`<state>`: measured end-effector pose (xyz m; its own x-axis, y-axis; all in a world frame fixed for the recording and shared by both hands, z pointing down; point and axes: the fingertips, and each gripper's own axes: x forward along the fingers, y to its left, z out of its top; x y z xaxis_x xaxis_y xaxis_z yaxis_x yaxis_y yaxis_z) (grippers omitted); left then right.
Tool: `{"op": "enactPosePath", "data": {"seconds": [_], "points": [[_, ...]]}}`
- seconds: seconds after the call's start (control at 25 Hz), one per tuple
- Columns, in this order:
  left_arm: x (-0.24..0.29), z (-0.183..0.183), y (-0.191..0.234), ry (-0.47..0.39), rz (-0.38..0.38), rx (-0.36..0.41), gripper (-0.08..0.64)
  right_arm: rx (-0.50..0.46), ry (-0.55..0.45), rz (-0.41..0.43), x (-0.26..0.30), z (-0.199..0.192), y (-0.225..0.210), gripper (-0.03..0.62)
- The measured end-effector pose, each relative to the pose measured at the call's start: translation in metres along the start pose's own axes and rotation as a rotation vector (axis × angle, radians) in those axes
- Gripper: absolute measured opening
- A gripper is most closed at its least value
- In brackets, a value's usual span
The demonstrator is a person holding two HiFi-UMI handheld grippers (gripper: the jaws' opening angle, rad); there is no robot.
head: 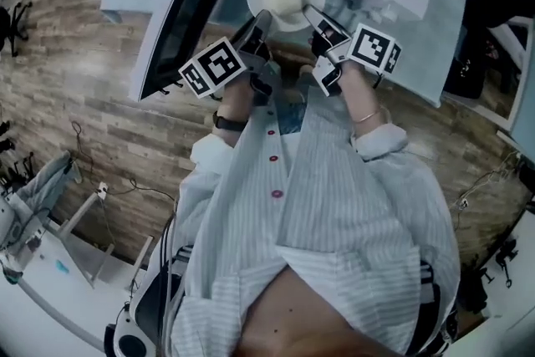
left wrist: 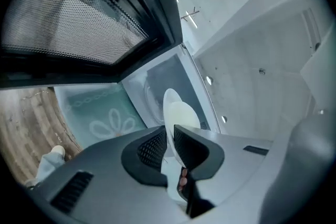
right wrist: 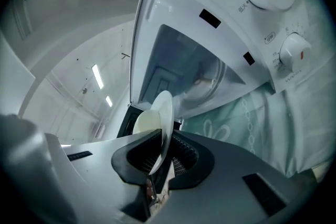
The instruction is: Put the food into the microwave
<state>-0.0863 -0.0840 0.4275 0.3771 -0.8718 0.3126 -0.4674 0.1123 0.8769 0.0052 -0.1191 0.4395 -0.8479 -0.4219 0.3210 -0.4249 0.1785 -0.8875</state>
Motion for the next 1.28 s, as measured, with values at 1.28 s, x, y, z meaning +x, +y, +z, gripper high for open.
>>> {"op": "enactPosePath", "data": {"seconds": [1.28], "points": [[0.046,-0.004,0.015,0.279,-0.053,0.081,0.040,0.076,-0.213,-0.178,-0.004,0.004,-0.035,0.058]]}}
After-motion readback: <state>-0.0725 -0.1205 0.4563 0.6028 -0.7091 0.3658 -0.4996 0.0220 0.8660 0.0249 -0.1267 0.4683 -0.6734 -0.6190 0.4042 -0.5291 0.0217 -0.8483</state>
